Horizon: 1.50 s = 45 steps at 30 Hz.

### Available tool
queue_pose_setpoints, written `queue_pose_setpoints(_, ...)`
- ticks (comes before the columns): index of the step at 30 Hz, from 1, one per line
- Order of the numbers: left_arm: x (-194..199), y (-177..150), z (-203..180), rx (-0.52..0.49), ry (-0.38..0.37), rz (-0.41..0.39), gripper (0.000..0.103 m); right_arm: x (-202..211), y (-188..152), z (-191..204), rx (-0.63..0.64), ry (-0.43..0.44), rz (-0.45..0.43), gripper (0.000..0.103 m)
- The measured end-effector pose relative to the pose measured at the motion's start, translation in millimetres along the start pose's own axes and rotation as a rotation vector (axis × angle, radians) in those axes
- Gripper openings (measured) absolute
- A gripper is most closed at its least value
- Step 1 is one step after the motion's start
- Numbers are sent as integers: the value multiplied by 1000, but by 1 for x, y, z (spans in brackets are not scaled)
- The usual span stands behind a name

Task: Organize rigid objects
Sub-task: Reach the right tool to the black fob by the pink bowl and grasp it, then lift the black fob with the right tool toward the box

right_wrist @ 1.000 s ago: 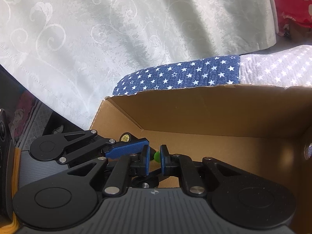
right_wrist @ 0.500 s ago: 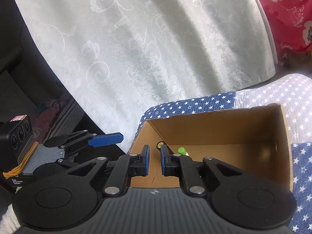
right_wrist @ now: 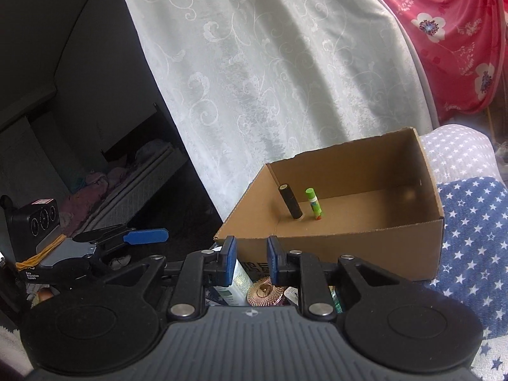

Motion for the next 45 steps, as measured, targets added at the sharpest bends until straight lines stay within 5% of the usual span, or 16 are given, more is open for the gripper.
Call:
queue_pose_setpoints(7,-32,-59,-25,-34,-54,96,93,-64,-61,-17,-157,22,331,23)
queue_pose_setpoints(11,-49,-72,-34,-66,-46,146,72,-78,-80,-26,-271,66,447,23)
queue_pose_setpoints(22,-65,-74,-21,-2,-105,209,42,-97,-88,-33,-365,43,529,36)
queue_pose_setpoints(35,-52,-69,-44,8,-206,170,37,-96,-84,-43,-430,22,513,45)
queue_pose_setpoints(45,-76,-69,-43,1,-201,196,28,-93,-84,-42,-427,-6,509,45)
Point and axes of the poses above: each gripper's, at about its wrist camera, not at the fingertips, and x roughly against the way its jaws point, z to its left, y to its top, the point moved 5 cm from there along -x, roughly the way its jaws point, and after that the axes turned 15 degrees about -y, right-handed, at the moved point
